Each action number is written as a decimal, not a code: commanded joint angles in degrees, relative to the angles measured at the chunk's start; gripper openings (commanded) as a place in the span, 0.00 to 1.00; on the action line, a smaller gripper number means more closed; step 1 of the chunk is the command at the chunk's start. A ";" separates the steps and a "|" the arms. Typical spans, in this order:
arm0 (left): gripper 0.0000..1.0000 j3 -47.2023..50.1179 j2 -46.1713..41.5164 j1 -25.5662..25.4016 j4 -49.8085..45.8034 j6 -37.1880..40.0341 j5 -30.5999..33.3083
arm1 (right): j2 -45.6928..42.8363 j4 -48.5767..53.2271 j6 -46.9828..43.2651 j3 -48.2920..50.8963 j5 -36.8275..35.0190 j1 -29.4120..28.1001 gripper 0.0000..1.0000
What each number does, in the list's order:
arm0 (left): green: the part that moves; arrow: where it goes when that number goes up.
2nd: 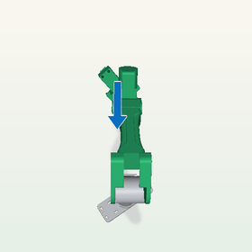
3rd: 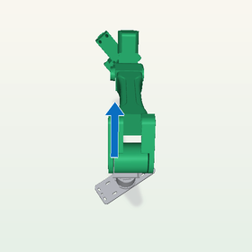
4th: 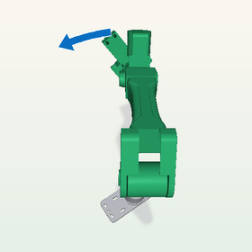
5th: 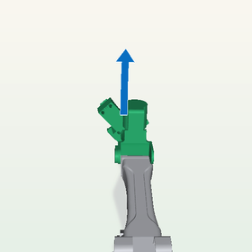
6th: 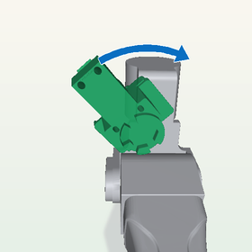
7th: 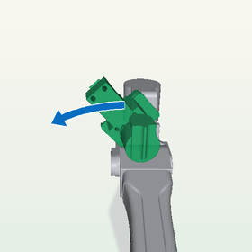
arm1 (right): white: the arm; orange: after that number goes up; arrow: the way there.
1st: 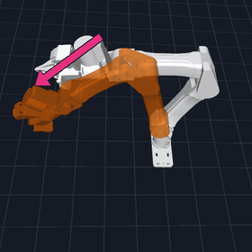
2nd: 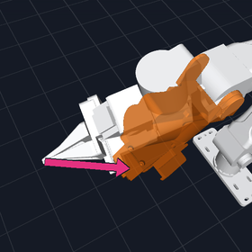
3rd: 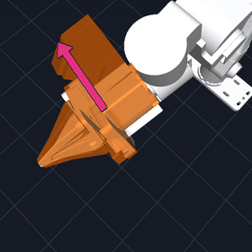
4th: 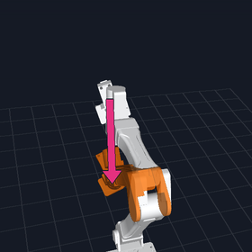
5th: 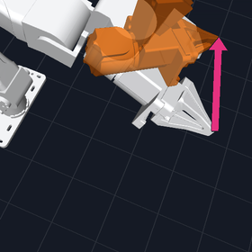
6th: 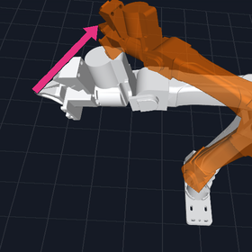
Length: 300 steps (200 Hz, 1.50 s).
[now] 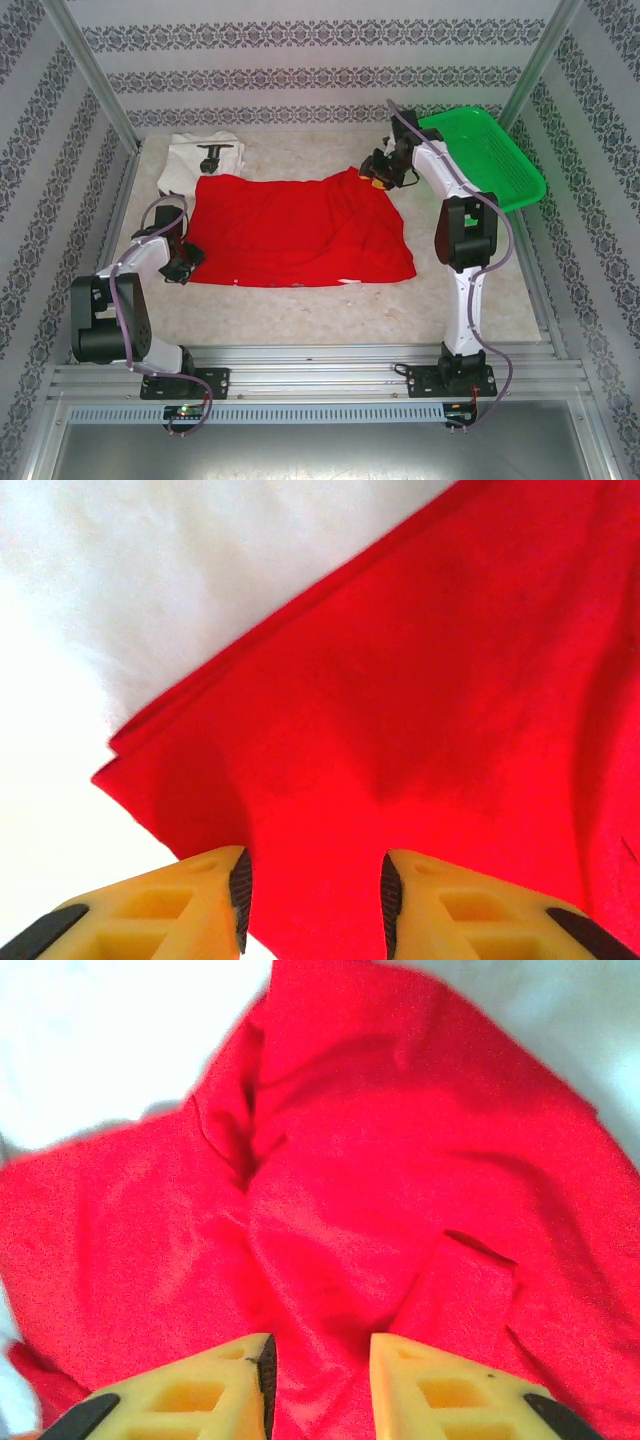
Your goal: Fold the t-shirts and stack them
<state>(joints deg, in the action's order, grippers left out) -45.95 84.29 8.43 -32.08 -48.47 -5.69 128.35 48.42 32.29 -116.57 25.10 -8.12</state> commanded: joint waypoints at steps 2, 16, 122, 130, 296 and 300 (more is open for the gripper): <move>0.40 1.07 -0.25 1.49 0.50 -0.90 1.48 | -5.94 1.58 0.03 -0.55 0.89 0.68 0.51; 0.41 1.75 -0.67 1.98 0.71 -0.86 1.40 | -11.65 1.46 0.28 7.21 1.90 -0.53 0.49; 0.52 3.69 -11.99 2.30 7.66 2.26 -7.48 | -27.05 -20.28 14.71 49.90 4.38 -8.71 0.36; 0.54 3.42 -13.28 2.17 7.86 2.70 -8.41 | -25.98 -18.56 14.26 49.44 3.33 -8.84 0.36; 0.87 -15.80 -28.51 -22.74 -0.08 28.67 -2.09 | -20.66 -15.74 12.44 41.93 0.66 -9.46 0.01; 0.87 -15.59 -28.78 -23.27 -0.13 28.95 -2.09 | -20.46 -15.84 12.44 41.60 1.00 -9.46 0.00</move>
<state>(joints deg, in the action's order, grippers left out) -61.78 57.01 -12.01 -28.45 -24.69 -10.59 108.05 30.68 45.91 -72.27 25.96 -17.04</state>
